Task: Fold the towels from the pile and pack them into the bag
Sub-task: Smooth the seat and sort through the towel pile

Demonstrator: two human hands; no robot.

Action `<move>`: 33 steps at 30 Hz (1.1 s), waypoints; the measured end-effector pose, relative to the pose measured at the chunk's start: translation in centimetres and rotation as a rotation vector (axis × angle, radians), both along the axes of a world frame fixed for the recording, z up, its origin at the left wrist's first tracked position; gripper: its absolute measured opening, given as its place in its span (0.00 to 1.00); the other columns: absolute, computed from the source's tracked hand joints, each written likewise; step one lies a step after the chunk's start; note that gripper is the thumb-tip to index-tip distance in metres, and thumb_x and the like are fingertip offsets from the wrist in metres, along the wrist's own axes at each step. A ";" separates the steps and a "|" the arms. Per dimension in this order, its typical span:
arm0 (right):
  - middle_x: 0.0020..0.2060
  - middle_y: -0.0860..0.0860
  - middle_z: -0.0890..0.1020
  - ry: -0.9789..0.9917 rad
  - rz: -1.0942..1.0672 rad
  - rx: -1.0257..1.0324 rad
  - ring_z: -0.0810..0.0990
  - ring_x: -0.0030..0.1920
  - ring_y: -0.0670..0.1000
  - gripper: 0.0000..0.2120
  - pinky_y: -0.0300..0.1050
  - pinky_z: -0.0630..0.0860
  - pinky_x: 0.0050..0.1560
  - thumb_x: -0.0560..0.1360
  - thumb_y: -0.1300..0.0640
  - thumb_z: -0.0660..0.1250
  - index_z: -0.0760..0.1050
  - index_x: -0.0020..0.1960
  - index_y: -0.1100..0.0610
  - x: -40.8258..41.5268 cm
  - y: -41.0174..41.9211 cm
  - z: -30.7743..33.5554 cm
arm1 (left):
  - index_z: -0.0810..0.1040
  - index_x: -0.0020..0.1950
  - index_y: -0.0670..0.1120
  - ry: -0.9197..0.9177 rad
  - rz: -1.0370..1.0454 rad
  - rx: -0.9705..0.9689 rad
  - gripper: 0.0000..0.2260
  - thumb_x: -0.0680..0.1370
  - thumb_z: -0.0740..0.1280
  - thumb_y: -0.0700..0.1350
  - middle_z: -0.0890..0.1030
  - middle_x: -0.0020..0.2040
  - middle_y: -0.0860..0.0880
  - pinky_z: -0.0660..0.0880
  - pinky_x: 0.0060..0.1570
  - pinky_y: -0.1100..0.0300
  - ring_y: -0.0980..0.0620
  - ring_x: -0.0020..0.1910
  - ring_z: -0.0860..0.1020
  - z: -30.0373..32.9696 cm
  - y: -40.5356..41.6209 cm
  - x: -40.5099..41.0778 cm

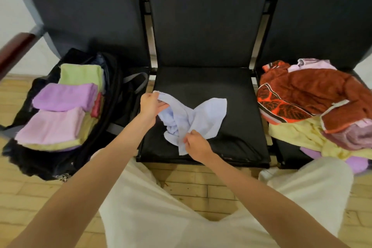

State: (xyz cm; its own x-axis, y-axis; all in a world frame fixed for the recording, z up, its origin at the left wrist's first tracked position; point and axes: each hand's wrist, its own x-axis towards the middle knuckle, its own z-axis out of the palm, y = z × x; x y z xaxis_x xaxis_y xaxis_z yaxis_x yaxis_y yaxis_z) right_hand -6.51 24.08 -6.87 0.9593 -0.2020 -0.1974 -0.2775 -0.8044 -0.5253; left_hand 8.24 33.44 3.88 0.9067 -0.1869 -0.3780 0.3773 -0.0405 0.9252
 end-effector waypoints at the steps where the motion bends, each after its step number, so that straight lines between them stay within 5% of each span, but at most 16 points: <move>1: 0.51 0.60 0.76 0.027 -0.013 -0.032 0.74 0.54 0.57 0.12 0.47 0.71 0.53 0.80 0.60 0.55 0.74 0.52 0.65 0.3 0.5 -0.1 | 0.74 0.51 0.36 -0.007 -0.015 0.009 0.08 0.82 0.57 0.38 0.80 0.48 0.38 0.80 0.46 0.57 0.44 0.49 0.81 -0.2 0.6 -0.1; 7: 0.51 0.58 0.75 0.207 0.064 -0.256 0.73 0.54 0.56 0.22 0.48 0.73 0.53 0.74 0.42 0.66 0.74 0.54 0.61 1.6 2.1 -1.3 | 0.70 0.52 0.40 -0.023 0.039 0.047 0.04 0.82 0.57 0.40 0.77 0.49 0.41 0.80 0.43 0.58 0.45 0.51 0.80 -1.3 3.9 -0.4; 11: 0.46 0.56 0.74 0.287 0.089 -0.174 0.74 0.51 0.56 0.12 0.46 0.73 0.47 0.73 0.54 0.68 0.68 0.37 0.57 1.5 1.1 -0.6 | 0.69 0.56 0.39 -0.018 0.150 0.094 0.06 0.83 0.56 0.39 0.76 0.53 0.39 0.79 0.40 0.60 0.44 0.52 0.79 -1.9 6.3 -0.3; 14: 0.40 0.54 0.70 0.291 0.063 -0.164 0.72 0.42 0.54 0.20 0.43 0.67 0.39 0.73 0.61 0.65 0.56 0.31 0.53 0.4 -0.3 0.3 | 0.71 0.59 0.36 0.024 0.165 0.128 0.09 0.82 0.57 0.38 0.77 0.54 0.37 0.79 0.41 0.57 0.42 0.52 0.80 -2.6 7.9 -0.3; 19: 0.42 0.55 0.78 0.273 -0.070 -0.234 0.78 0.44 0.55 0.05 0.43 0.71 0.39 0.74 0.58 0.63 0.74 0.43 0.60 -2.6 -2.8 0.7 | 0.72 0.56 0.35 0.049 0.061 0.320 0.09 0.81 0.58 0.39 0.80 0.47 0.37 0.81 0.39 0.53 0.42 0.40 0.82 -4.4 9.8 -1.1; 23: 0.42 0.52 0.78 0.291 -0.110 -0.347 0.79 0.42 0.53 0.06 0.43 0.74 0.39 0.74 0.58 0.64 0.76 0.48 0.59 -5.4 -5.5 1.4 | 0.76 0.38 0.35 -0.167 -0.215 0.755 0.11 0.78 0.63 0.41 0.79 0.33 0.39 0.80 0.37 0.54 0.43 0.32 0.80 -6.1 11.5 -2.3; 25: 0.36 0.50 0.74 0.272 -0.173 -0.365 0.75 0.37 0.51 0.05 0.41 0.72 0.35 0.75 0.58 0.62 0.75 0.43 0.58 -6.4 -6.6 1.5 | 0.68 0.29 0.41 -0.348 -0.385 1.012 0.15 0.74 0.67 0.42 0.72 0.26 0.44 0.71 0.28 0.59 0.46 0.27 0.74 -6.7 11.8 -2.8; 28: 0.32 0.50 0.70 0.205 -0.259 -0.323 0.74 0.35 0.52 0.09 0.41 0.66 0.30 0.76 0.58 0.59 0.71 0.38 0.58 -7.5 -7.5 1.5 | 0.68 0.35 0.42 -0.474 -0.583 1.232 0.13 0.74 0.69 0.43 0.74 0.33 0.45 0.69 0.31 0.56 0.46 0.33 0.73 -7.0 11.3 -3.8; 33: 0.42 0.53 0.72 0.079 -0.254 -0.326 0.76 0.41 0.54 0.09 0.42 0.69 0.38 0.77 0.58 0.59 0.76 0.45 0.61 -8.4 -8.2 1.6 | 0.75 0.56 0.43 -0.530 -0.927 1.371 0.09 0.77 0.66 0.43 0.78 0.52 0.43 0.77 0.52 0.54 0.44 0.50 0.78 -7.6 10.2 -4.8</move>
